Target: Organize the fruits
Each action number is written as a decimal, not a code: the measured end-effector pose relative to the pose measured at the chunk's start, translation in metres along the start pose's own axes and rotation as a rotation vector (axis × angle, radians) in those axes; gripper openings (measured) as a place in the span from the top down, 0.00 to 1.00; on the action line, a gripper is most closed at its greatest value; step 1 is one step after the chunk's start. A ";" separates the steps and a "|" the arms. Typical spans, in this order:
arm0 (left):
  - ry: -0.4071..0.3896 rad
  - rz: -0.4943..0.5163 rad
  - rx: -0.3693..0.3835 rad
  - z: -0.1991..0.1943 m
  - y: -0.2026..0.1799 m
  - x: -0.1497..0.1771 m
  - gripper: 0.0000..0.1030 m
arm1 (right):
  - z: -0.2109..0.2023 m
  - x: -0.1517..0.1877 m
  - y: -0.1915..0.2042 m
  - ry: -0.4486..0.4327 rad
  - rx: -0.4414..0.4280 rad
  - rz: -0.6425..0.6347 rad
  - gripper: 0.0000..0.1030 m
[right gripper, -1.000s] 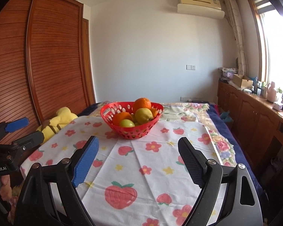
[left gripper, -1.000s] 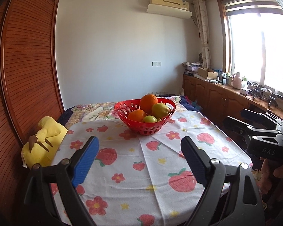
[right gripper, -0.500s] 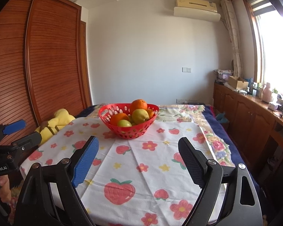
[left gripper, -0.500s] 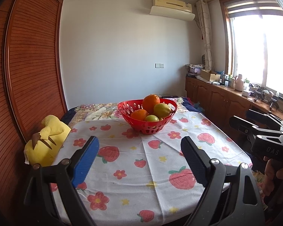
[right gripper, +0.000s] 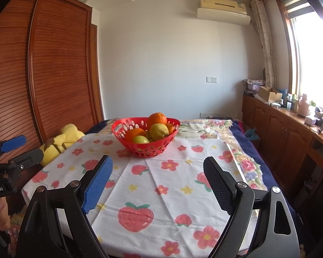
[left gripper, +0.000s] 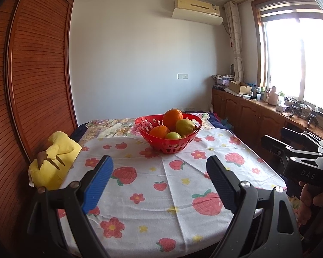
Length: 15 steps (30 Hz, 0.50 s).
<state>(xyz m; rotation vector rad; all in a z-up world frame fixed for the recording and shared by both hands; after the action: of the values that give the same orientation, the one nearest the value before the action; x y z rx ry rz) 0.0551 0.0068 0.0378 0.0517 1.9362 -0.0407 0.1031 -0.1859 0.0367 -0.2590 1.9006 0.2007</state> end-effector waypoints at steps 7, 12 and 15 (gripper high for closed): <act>-0.006 0.006 0.005 -0.002 -0.002 -0.001 0.14 | -0.002 0.000 0.000 -0.001 0.002 0.001 0.15; -0.008 0.010 0.003 -0.003 -0.003 -0.001 0.14 | -0.003 0.000 -0.001 -0.003 0.004 0.004 0.15; -0.007 0.010 0.001 -0.003 -0.003 -0.001 0.14 | -0.004 0.000 -0.002 -0.003 0.004 0.003 0.15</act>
<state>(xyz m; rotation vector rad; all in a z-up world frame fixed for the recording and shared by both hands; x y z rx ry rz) 0.0523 0.0040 0.0397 0.0623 1.9290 -0.0353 0.0998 -0.1892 0.0376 -0.2530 1.8982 0.1989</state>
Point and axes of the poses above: each gripper's, at about its wrist camera, not at the fingertips, and z roughly the way its jaws point, y to its left, x to its underside, the point moved 6 cm from there along z, roughly the way its jaws point, and after that the axes turned 1 degree about -y, right-handed, at the moved point
